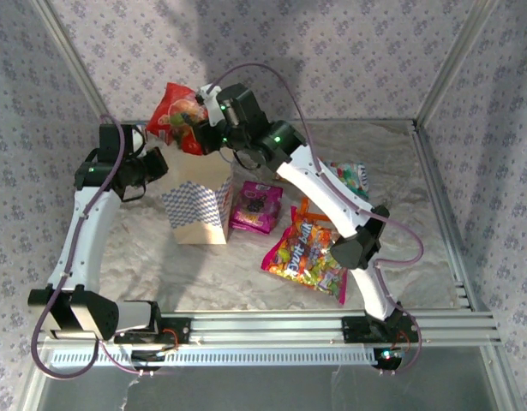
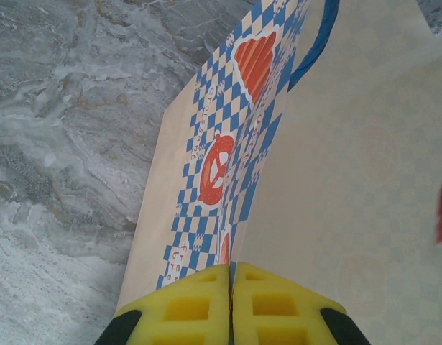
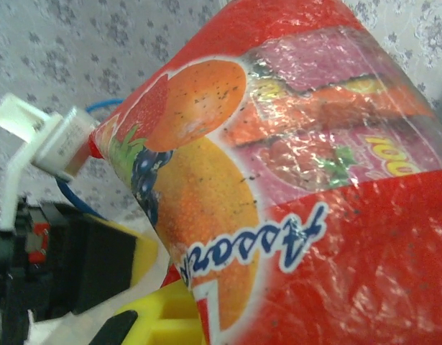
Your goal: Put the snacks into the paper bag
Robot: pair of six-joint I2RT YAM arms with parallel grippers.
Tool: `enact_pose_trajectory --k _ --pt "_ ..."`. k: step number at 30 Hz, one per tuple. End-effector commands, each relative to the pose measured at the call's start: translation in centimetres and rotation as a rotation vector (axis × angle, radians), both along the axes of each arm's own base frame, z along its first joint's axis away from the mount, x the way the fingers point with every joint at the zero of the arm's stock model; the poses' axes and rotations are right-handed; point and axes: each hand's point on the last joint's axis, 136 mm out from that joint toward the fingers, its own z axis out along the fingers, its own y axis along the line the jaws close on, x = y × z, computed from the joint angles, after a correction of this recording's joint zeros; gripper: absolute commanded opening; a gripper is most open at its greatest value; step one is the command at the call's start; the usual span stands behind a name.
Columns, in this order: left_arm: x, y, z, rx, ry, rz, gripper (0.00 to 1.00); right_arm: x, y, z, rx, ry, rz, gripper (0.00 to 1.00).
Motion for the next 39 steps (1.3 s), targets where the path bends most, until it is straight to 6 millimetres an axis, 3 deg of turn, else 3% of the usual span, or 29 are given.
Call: enact_pose_trajectory --k 1,17,27,33,39 --pt "-0.5 0.2 1.0 -0.010 -0.023 0.005 0.00 -0.9 -1.6 3.9 -0.001 -0.117 0.016 0.00" --pt "-0.5 0.5 0.7 -0.014 -0.010 0.038 0.00 -2.0 -3.0 4.4 -0.141 -0.241 0.067 0.00" --pt "-0.5 0.8 0.4 -0.014 -0.001 0.053 0.00 -2.8 -3.2 2.2 -0.254 -0.247 0.143 0.00" --pt "-0.4 0.9 0.2 -0.016 0.006 0.063 0.00 -3.3 -3.5 2.7 -0.278 -0.291 0.173 0.00" --pt "-0.5 1.1 0.1 -0.024 0.008 0.079 0.00 -2.2 -4.5 4.0 -0.283 -0.339 0.096 0.00"
